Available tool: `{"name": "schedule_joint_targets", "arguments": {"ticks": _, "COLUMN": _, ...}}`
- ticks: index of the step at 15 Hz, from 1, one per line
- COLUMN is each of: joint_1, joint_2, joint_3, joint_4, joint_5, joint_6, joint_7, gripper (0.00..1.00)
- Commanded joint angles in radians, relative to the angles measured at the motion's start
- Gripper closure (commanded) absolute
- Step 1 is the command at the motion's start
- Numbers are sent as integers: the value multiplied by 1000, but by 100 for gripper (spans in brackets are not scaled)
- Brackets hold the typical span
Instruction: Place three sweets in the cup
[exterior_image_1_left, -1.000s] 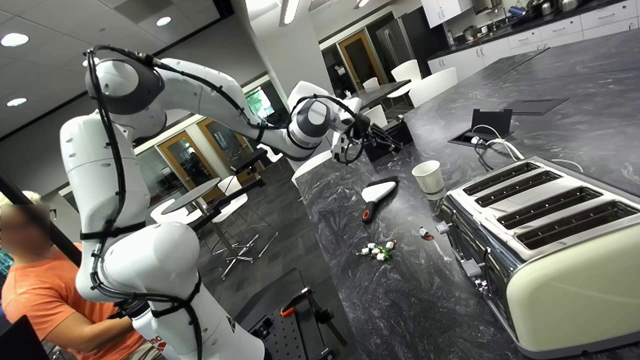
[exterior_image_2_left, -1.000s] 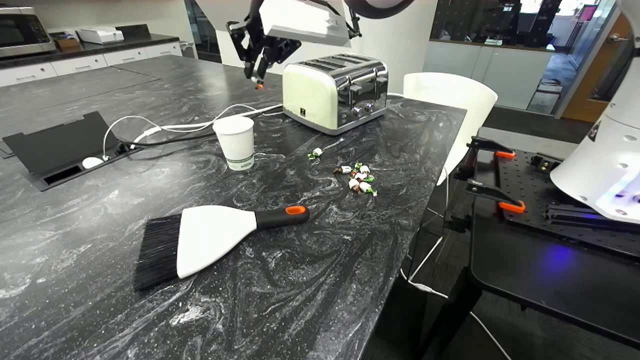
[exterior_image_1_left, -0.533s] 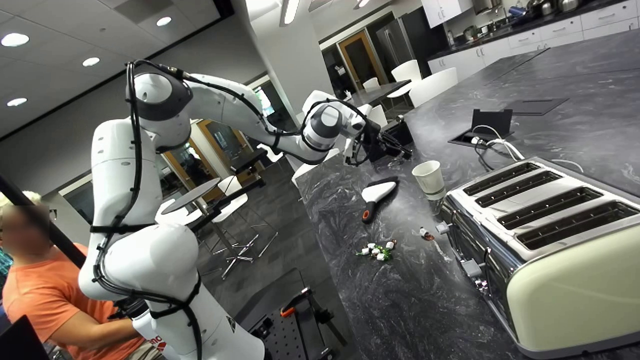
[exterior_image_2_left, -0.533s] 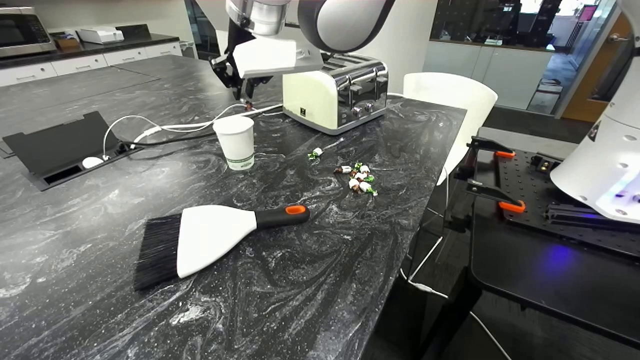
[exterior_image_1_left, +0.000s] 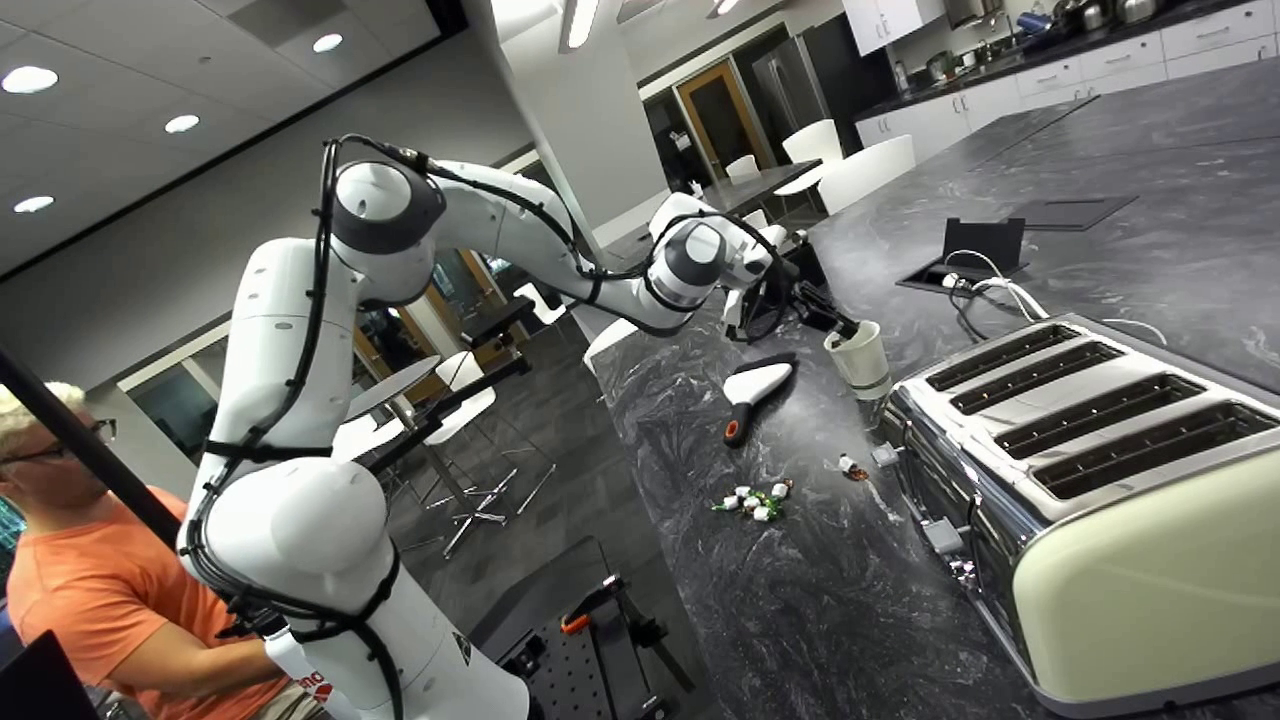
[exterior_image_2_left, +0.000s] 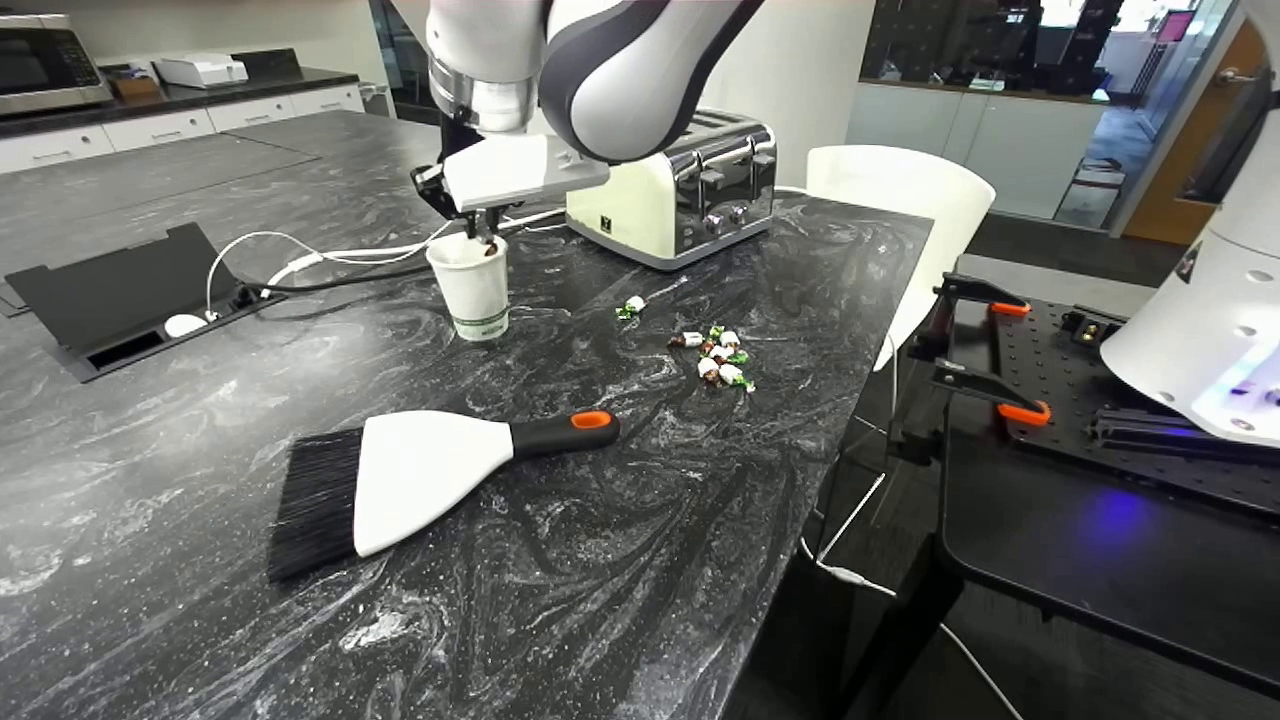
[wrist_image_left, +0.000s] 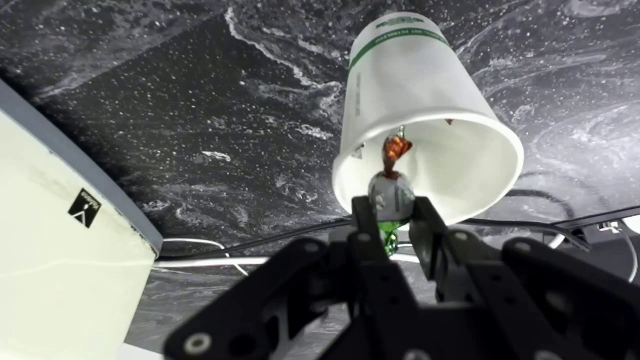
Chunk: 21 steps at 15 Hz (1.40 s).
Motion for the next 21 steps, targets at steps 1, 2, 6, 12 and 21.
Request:
{"name": "schedule_joint_targets", "arguments": {"ticks": 1, "joint_1": -72, "joint_2": 26, "joint_3": 63, "joint_4": 90, "joint_5": -12, "joint_6": -52, "joint_7": 10, "gripper": 52}}
{"name": "schedule_joint_targets", "arguments": {"ticks": 2, "joint_1": -82, "joint_2": 23, "joint_3": 75, "joint_4": 96, "joint_5": -18, "joint_6": -61, "joint_7": 7, "gripper": 51}}
{"name": "schedule_joint_targets", "arguments": {"ticks": 6, "joint_1": -91, "joint_2": -12, "joint_3": 80, "joint_4": 79, "joint_5": -57, "joint_6": -59, "joint_7": 27, "gripper": 22}}
{"name": "schedule_joint_targets", "arguments": {"ticks": 12, "joint_1": -42, "joint_2": -180, "joint_3": 15, "joint_4": -117, "joint_5": -148, "joint_6": -14, "joint_7": 83, "gripper": 0}}
{"name": "schedule_joint_targets", "arguments": {"ticks": 21, "joint_1": -297, "joint_2": -393, "joint_3": 214, "joint_4": -444, "joint_5": -120, "joint_6": -23, "joint_7": 45, "gripper": 0}}
